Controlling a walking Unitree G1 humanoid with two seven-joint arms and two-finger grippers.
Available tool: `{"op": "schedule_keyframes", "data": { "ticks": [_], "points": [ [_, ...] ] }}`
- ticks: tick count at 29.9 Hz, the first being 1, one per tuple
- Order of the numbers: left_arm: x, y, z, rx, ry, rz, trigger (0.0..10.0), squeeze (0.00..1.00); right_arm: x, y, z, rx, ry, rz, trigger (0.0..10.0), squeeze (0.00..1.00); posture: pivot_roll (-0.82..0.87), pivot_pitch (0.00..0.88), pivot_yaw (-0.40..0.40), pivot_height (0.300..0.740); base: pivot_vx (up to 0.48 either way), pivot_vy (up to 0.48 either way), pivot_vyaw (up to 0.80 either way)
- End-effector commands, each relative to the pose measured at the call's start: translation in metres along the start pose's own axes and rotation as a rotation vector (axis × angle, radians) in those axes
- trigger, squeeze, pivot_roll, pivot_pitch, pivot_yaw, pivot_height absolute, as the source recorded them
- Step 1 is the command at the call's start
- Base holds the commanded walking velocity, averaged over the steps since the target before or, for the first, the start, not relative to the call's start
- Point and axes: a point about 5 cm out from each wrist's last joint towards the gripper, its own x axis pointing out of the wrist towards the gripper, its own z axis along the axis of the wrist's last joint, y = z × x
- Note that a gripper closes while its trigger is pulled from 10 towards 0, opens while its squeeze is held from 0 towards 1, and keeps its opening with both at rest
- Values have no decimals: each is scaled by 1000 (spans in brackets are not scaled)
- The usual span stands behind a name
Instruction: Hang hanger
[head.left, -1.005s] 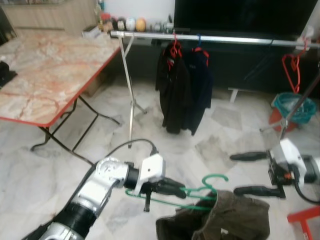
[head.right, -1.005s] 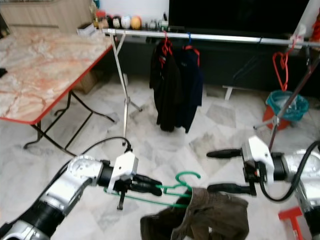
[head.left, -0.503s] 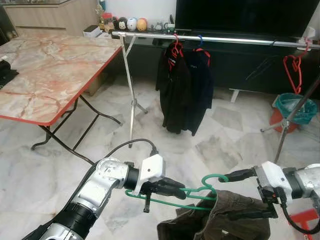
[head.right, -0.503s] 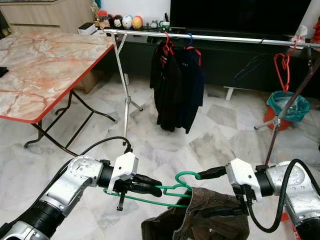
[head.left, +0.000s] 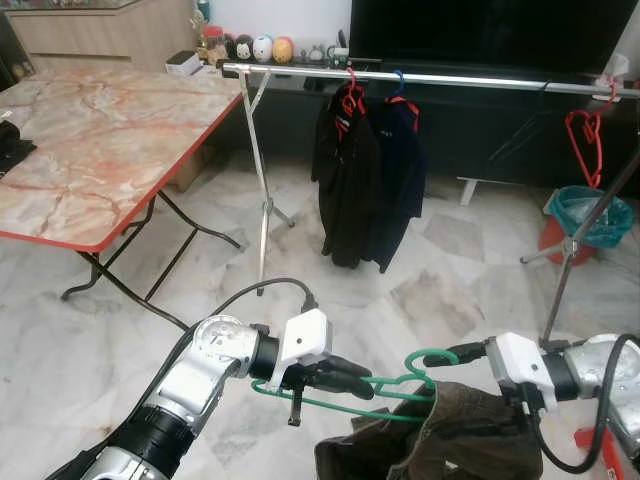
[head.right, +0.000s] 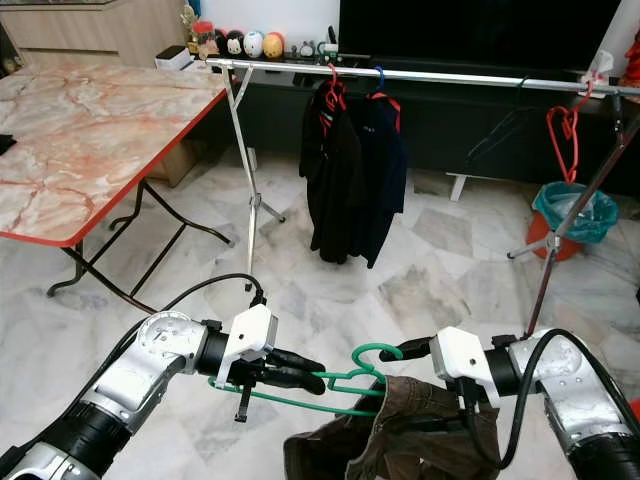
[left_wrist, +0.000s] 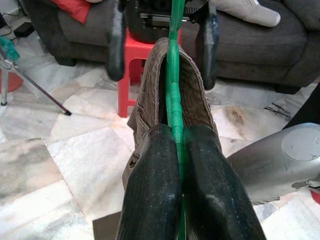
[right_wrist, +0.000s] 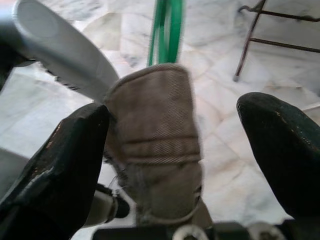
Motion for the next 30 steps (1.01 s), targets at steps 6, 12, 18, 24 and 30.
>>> {"op": "schedule_keyframes", "data": {
  "ticks": [6,12,18,24,30],
  "points": [
    [0,1,8,36,-33,-6,10000,0,3,-6,1,-19,2,-12,0,0,63,0,-26,740,0,0,0],
    [0,1,9,34,-34,-9,10000,0,2,-5,0,-3,11,19,0,0,59,0,-24,740,0,0,0],
    [0,2,9,35,-34,-8,10000,0,3,-5,-1,3,20,40,0,0,59,0,-24,740,0,0,0],
    [-1,2,9,32,-35,-7,10000,0,6,-6,1,8,4,46,0,0,63,0,-23,740,0,0,0],
    [-1,2,10,33,-35,-4,10000,0,7,-6,1,11,3,48,0,0,64,0,-21,740,0,0,0]
  ]
}}
